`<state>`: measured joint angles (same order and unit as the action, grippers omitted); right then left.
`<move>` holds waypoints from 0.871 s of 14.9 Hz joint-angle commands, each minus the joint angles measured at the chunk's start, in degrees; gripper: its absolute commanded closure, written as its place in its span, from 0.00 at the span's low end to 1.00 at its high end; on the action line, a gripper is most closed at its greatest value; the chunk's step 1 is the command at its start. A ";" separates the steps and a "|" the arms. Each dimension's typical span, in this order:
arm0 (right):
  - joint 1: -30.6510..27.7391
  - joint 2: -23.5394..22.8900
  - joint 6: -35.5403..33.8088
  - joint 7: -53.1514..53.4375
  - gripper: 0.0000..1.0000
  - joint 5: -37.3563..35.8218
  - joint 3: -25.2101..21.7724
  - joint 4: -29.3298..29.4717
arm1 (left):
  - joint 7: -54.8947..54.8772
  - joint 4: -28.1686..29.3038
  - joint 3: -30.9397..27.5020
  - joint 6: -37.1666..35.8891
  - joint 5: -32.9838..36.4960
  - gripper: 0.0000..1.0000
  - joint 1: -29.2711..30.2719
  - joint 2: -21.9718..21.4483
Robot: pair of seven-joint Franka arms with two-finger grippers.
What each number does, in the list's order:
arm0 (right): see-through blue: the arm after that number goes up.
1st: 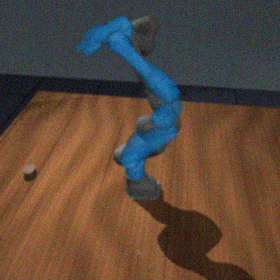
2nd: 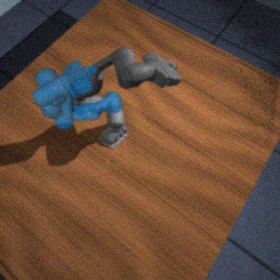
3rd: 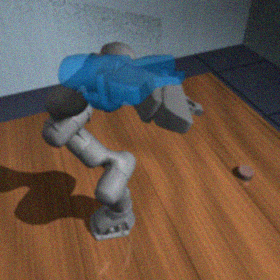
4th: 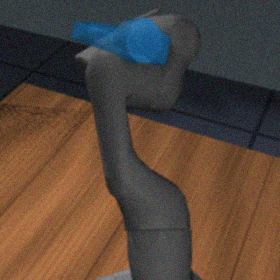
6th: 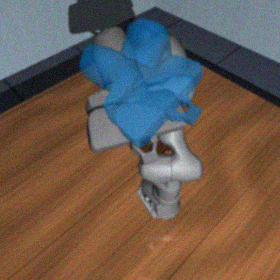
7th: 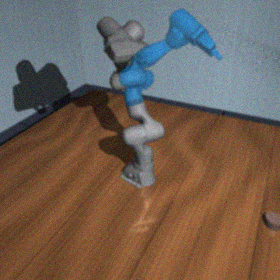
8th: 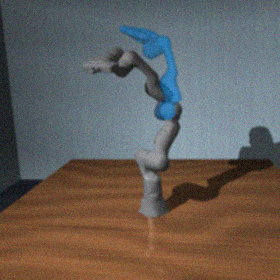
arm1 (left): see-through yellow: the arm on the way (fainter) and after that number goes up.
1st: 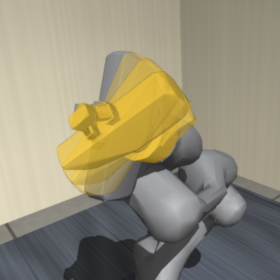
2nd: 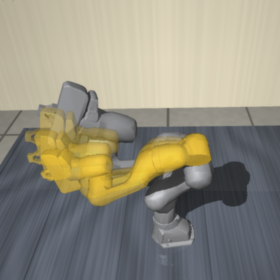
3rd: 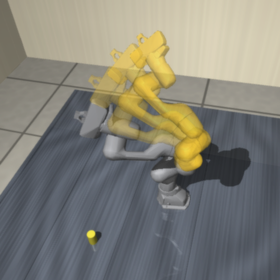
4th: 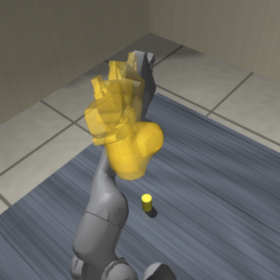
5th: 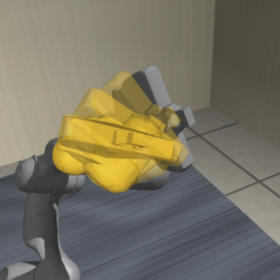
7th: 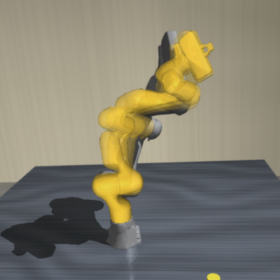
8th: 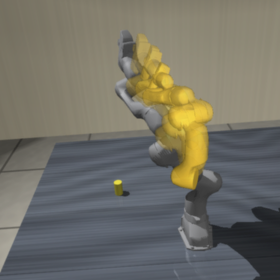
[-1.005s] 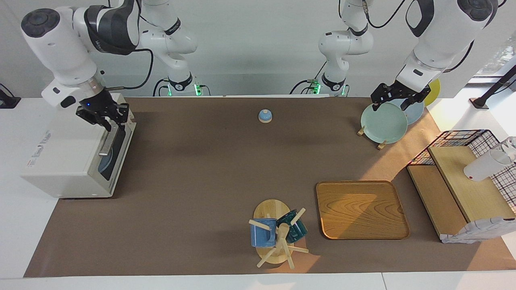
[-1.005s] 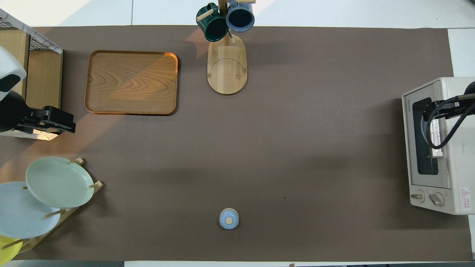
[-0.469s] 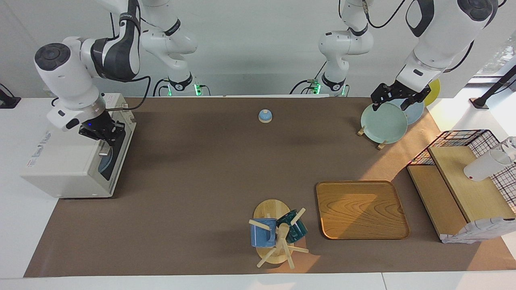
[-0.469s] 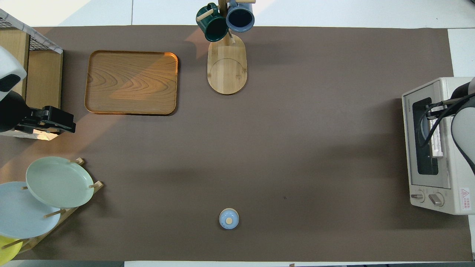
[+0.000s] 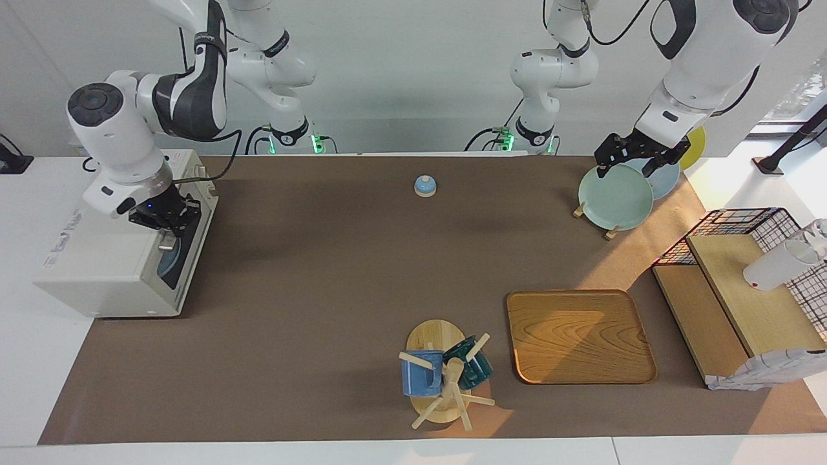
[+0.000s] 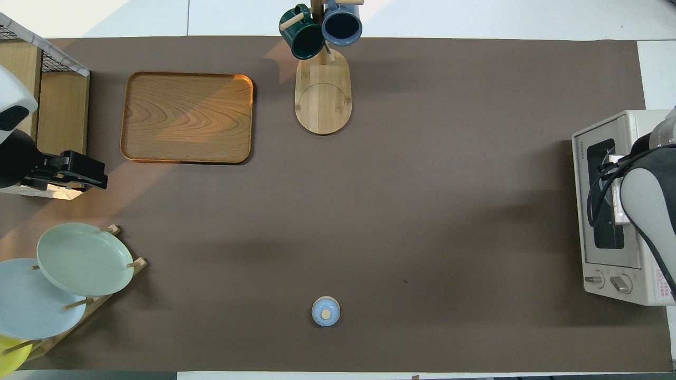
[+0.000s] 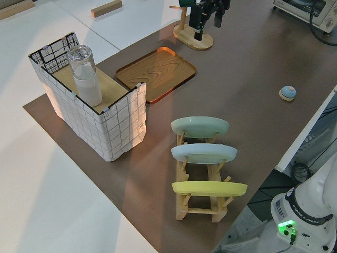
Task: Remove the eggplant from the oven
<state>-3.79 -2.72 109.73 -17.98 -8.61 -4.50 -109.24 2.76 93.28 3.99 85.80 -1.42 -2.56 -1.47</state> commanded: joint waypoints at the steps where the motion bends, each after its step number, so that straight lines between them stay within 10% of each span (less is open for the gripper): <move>1: -1.31 1.31 2.41 -1.44 1.00 -0.71 0.29 -3.87 | -0.21 -0.03 0.49 0.33 1.25 0.00 0.62 -0.55; 13: 5.10 -1.23 15.23 8.56 1.00 4.56 0.90 -10.02 | -0.21 -0.03 0.49 0.33 1.25 0.00 0.71 -0.55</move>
<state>0.45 -0.98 118.98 -11.68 -5.57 -3.31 -117.19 2.76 93.28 3.99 85.80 -1.42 -2.55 -1.47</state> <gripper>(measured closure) 0.991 0.000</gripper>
